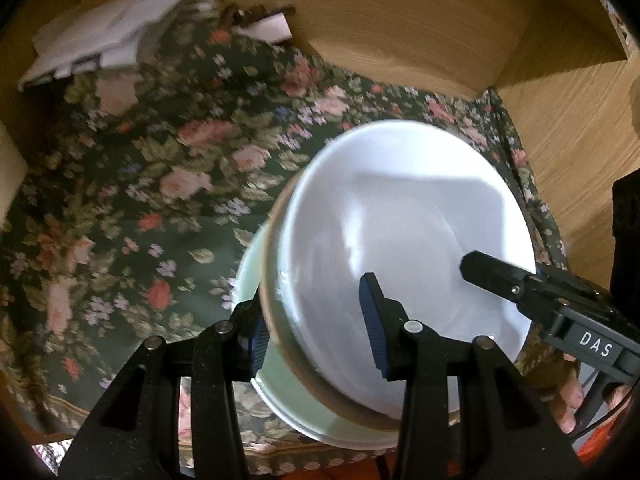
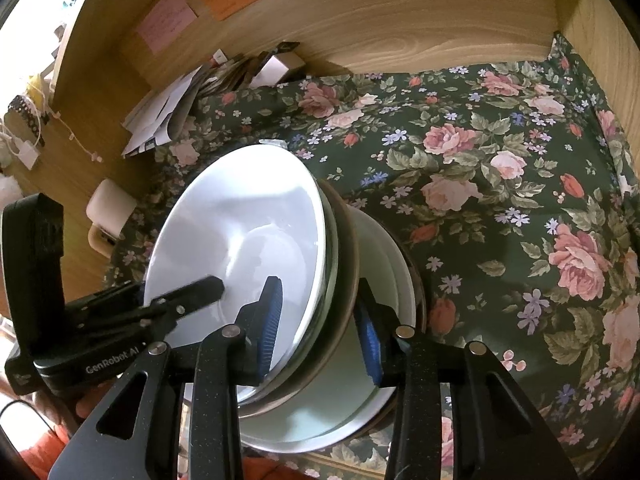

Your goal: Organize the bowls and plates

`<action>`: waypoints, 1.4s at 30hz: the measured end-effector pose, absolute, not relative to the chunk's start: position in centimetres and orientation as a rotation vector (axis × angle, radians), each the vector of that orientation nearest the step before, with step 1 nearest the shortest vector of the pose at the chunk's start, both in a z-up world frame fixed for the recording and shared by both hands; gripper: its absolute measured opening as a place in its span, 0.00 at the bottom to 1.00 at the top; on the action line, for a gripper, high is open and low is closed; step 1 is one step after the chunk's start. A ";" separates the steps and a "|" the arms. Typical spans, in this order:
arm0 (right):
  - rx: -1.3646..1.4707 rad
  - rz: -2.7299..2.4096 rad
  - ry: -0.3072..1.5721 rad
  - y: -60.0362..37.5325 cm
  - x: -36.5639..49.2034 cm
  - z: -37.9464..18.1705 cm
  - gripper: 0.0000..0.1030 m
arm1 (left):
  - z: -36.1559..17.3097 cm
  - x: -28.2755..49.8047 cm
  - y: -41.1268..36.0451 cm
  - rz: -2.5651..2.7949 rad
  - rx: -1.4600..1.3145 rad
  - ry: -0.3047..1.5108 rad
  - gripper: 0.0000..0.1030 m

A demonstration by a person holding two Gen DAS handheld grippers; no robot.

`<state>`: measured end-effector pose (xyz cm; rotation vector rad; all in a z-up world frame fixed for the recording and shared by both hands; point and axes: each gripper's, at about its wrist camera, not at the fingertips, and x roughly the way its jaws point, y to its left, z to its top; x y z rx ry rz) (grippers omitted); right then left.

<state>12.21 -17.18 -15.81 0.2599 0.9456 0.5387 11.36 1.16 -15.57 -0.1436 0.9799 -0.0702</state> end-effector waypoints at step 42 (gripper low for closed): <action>0.067 0.471 0.213 -17.6 -2.8 -2.1 1.00 | -1.8 -5.0 -0.6 0.022 -0.038 0.207 0.82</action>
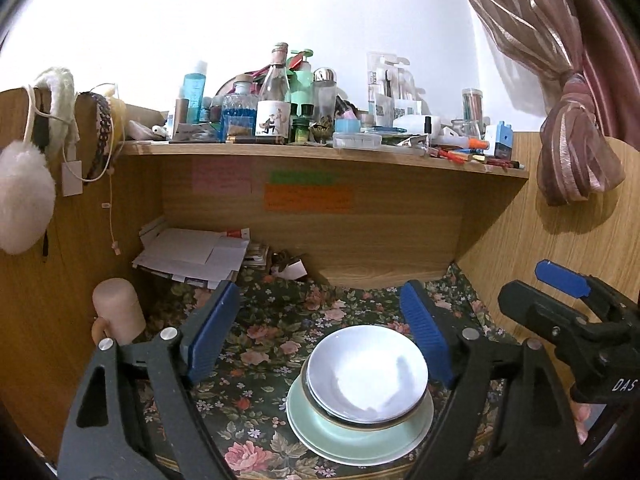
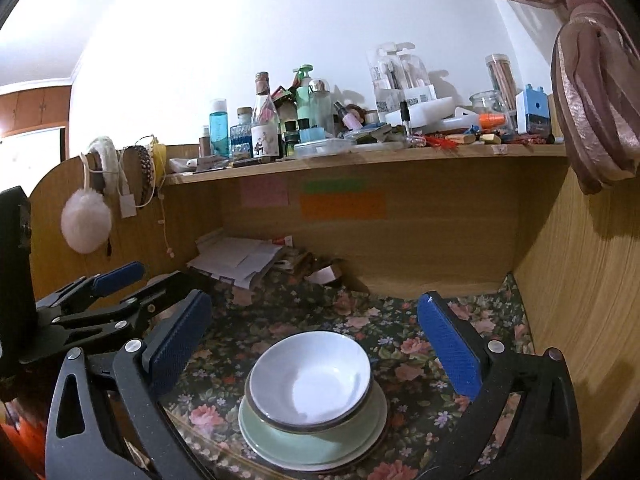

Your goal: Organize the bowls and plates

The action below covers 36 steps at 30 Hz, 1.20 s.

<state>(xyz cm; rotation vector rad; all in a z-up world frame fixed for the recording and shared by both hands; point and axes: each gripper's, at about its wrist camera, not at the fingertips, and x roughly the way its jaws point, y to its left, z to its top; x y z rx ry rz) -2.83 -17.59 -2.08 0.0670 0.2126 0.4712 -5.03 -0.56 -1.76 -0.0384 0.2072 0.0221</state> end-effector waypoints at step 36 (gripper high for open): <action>0.087 0.466 0.218 -17.2 -2.8 -2.4 1.00 | -2.0 -4.3 -0.9 0.004 -0.026 0.210 0.83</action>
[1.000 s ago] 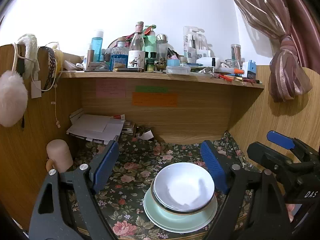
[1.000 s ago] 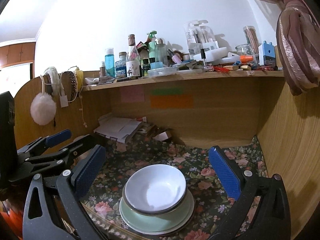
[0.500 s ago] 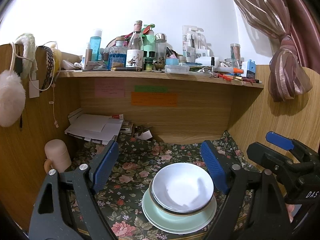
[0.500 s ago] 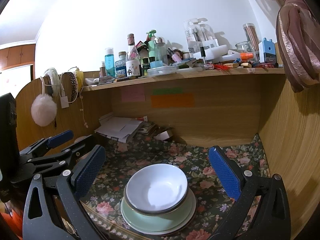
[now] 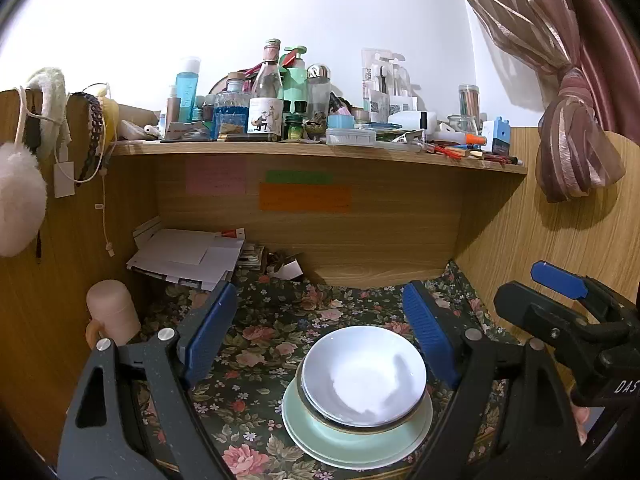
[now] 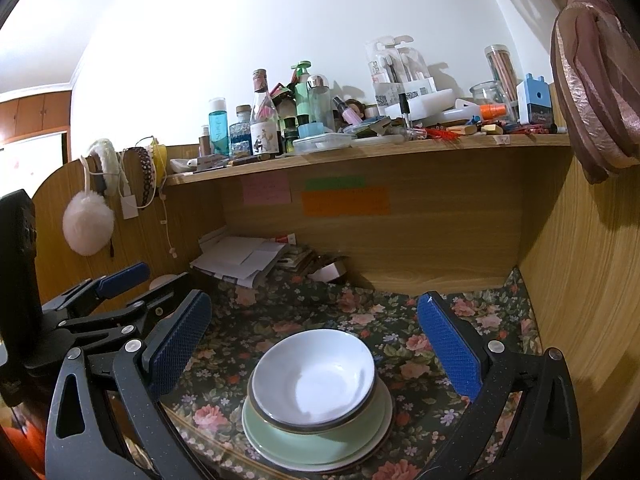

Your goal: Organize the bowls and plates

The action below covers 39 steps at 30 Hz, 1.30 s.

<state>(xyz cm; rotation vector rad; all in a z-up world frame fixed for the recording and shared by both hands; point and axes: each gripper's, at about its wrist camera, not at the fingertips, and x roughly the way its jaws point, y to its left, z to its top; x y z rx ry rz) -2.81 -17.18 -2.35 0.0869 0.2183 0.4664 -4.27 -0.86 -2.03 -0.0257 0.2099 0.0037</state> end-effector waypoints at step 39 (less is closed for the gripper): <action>0.120 0.453 0.231 -16.7 -2.7 -2.6 1.00 | -2.0 -3.6 -0.7 -0.029 -0.033 0.221 0.86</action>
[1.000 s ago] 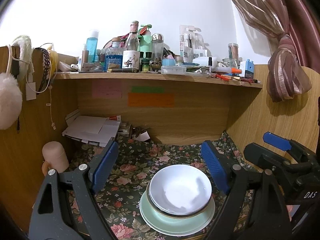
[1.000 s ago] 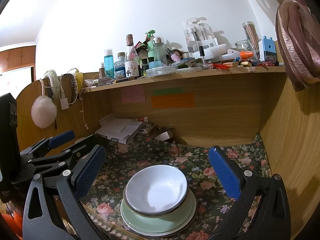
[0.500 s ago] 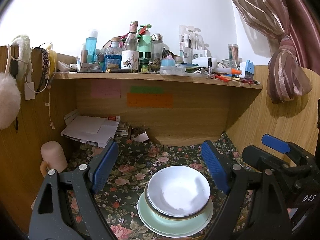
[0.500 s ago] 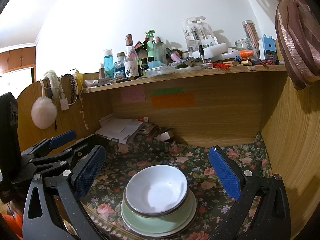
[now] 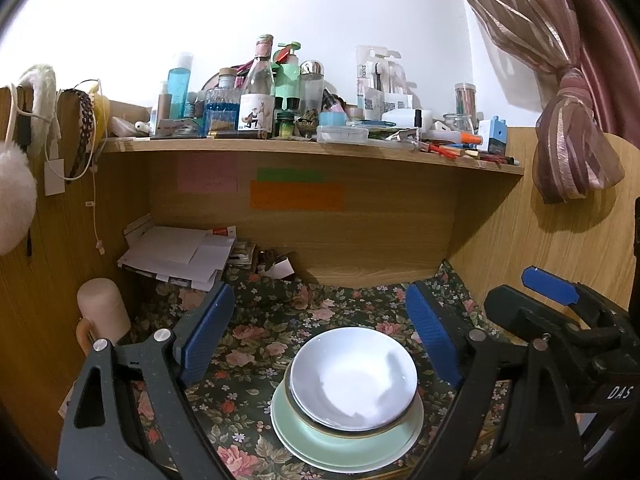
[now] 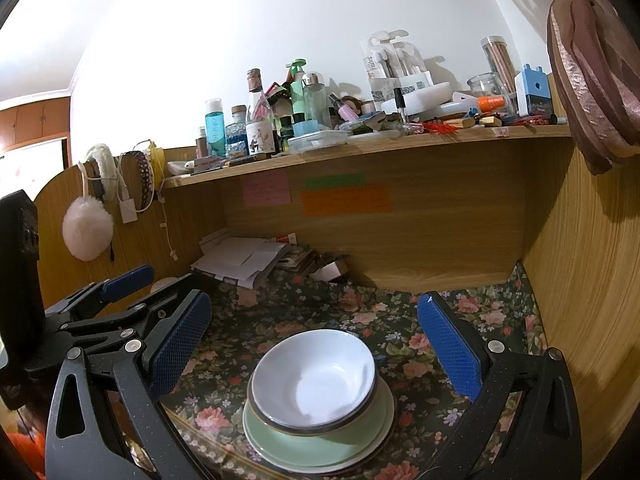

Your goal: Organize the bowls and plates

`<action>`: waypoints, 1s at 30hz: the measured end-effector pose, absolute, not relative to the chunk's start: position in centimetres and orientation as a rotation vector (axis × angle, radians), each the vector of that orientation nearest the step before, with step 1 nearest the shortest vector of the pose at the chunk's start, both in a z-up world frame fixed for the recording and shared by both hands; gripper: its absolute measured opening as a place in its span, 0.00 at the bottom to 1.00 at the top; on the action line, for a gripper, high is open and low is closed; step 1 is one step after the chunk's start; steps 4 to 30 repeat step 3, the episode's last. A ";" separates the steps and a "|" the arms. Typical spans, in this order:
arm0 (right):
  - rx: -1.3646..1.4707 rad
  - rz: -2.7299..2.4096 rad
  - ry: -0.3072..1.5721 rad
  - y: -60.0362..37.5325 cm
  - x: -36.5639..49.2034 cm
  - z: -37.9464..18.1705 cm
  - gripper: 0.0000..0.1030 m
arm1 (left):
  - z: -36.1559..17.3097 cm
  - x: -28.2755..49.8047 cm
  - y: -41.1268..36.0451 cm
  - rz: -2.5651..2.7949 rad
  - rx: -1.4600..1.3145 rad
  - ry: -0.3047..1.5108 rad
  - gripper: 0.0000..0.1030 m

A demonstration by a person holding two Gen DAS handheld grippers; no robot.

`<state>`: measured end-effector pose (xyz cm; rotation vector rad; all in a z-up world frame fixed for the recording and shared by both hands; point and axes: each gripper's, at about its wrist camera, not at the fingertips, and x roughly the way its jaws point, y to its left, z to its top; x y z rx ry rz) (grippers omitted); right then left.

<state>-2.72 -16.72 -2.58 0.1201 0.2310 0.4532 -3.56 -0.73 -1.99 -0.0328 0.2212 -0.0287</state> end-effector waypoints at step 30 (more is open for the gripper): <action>0.122 0.450 0.233 -16.6 -2.8 -2.6 1.00 | -2.0 -3.5 -0.7 -0.031 -0.034 0.224 0.86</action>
